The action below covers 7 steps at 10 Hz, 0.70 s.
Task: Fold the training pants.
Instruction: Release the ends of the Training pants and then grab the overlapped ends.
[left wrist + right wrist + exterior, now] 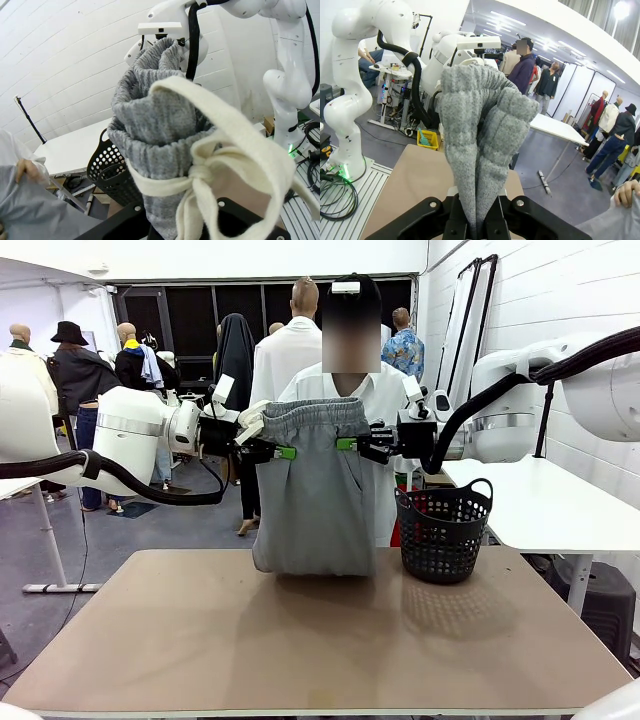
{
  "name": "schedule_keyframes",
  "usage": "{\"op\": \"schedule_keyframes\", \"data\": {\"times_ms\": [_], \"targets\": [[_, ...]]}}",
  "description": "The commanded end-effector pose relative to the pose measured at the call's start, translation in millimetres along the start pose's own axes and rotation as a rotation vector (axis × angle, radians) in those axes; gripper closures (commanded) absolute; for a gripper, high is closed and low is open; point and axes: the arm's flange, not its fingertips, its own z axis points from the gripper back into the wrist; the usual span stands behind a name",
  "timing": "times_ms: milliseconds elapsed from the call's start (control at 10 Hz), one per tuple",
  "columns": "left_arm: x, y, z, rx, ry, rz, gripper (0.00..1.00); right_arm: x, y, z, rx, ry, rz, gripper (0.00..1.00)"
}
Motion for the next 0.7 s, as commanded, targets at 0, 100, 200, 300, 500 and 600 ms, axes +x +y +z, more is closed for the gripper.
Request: {"op": "schedule_keyframes", "data": {"times_ms": [0, 100, 200, 300, 500, 600], "targets": [[2.1, -3.9, 1.0, 0.016, -0.018, -0.016, 1.0, 3.0, -0.1, -1.8, 0.004, -0.008, 0.004, 1.0], [2.1, -3.9, 1.0, 0.016, -0.018, -0.016, 1.0, 3.0, -0.1, -1.8, 0.004, -0.008, 0.004, 1.0], [2.1, -3.9, 1.0, 0.016, -0.018, -0.016, 1.0, 3.0, -0.1, -1.8, 0.004, -0.008, 0.004, 1.0], [2.1, -3.9, 1.0, 0.016, -0.018, -0.016, 1.0, 3.0, -0.1, -1.8, 0.004, -0.008, 0.004, 1.0], [2.1, -3.9, 1.0, 0.016, -0.018, -0.016, 1.0, 3.0, -0.1, -1.8, 0.004, -0.008, 0.004, 1.0], [2.1, -3.9, 1.0, 0.016, -0.018, -0.016, 1.0, 3.0, -0.1, -1.8, 0.004, -0.008, 0.004, 1.0]]}}
